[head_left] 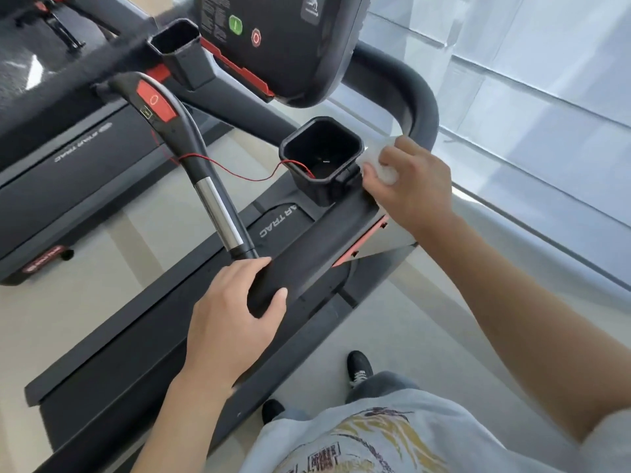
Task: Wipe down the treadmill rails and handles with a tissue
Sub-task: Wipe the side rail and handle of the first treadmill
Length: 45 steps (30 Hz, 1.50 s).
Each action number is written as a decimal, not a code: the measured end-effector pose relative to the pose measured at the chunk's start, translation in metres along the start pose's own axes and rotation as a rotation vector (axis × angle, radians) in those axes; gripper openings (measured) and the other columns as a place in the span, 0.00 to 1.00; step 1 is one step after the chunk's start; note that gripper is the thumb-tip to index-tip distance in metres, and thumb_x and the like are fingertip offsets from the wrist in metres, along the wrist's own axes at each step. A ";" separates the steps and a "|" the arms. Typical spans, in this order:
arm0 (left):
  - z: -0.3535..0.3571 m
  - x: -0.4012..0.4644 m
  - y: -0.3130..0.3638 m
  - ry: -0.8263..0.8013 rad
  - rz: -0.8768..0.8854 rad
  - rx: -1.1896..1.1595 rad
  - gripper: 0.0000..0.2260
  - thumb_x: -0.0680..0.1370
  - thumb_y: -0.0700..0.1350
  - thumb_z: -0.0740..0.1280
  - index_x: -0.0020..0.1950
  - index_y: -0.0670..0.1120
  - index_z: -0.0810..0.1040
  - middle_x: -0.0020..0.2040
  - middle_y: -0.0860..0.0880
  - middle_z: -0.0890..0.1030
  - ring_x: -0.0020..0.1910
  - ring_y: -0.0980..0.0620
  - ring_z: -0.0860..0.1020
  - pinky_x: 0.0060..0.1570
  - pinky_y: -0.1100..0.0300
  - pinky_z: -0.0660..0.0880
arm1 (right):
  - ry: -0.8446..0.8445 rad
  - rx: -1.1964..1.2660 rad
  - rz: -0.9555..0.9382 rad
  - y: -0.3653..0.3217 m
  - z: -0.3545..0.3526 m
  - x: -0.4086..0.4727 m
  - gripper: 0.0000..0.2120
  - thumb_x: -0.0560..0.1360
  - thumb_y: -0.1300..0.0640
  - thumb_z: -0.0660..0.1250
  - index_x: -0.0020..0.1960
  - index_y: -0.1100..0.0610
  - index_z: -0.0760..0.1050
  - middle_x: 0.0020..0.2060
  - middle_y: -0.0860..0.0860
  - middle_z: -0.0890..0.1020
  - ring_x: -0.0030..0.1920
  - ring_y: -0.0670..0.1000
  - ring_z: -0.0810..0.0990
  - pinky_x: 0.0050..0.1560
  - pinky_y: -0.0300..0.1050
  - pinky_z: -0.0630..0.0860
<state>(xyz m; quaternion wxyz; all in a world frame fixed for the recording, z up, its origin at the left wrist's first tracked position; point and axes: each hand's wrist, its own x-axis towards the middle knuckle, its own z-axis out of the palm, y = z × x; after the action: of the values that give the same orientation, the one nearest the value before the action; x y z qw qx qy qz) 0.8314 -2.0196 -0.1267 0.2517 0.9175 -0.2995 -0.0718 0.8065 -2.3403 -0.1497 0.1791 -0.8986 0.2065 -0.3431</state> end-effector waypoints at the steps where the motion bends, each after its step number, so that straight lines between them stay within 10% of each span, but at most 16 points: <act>1: -0.001 0.001 0.001 -0.006 0.000 0.000 0.19 0.80 0.54 0.70 0.70 0.52 0.77 0.61 0.59 0.79 0.59 0.58 0.77 0.53 0.65 0.73 | -0.013 -0.014 -0.010 -0.008 0.002 -0.005 0.15 0.78 0.48 0.70 0.40 0.58 0.76 0.36 0.51 0.72 0.33 0.52 0.68 0.32 0.46 0.70; 15: -0.010 -0.004 -0.005 -0.025 0.006 -0.072 0.14 0.78 0.55 0.72 0.63 0.57 0.78 0.56 0.64 0.78 0.58 0.58 0.77 0.51 0.57 0.78 | -0.155 0.226 -0.559 -0.106 0.029 -0.065 0.13 0.78 0.51 0.70 0.38 0.57 0.74 0.36 0.50 0.70 0.31 0.51 0.64 0.31 0.46 0.64; 23: -0.027 -0.036 -0.037 0.083 -0.202 -0.111 0.15 0.80 0.62 0.66 0.63 0.58 0.83 0.55 0.67 0.82 0.57 0.63 0.79 0.57 0.60 0.78 | -0.367 0.126 -0.408 -0.118 0.027 -0.034 0.12 0.75 0.48 0.73 0.39 0.54 0.78 0.35 0.46 0.73 0.30 0.50 0.70 0.28 0.41 0.68; 32: -0.015 -0.036 -0.040 0.291 -0.202 -0.004 0.12 0.81 0.53 0.60 0.45 0.53 0.81 0.37 0.59 0.78 0.36 0.55 0.74 0.33 0.59 0.72 | -0.456 0.311 -0.746 -0.155 0.040 -0.066 0.13 0.79 0.49 0.70 0.43 0.58 0.80 0.40 0.50 0.77 0.34 0.53 0.72 0.33 0.46 0.72; 45: -0.012 -0.038 -0.038 0.297 -0.181 0.000 0.11 0.81 0.54 0.61 0.49 0.53 0.82 0.42 0.58 0.81 0.41 0.56 0.79 0.37 0.54 0.78 | -0.518 0.137 -0.417 -0.142 0.065 0.008 0.15 0.77 0.43 0.70 0.39 0.53 0.78 0.35 0.46 0.74 0.35 0.54 0.75 0.37 0.47 0.70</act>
<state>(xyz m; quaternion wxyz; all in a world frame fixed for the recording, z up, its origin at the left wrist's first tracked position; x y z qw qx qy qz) 0.8240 -1.9659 -0.1361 0.2858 0.9412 -0.1754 0.0423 0.8917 -2.2114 -0.1248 0.2115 -0.9647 -0.0575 -0.1458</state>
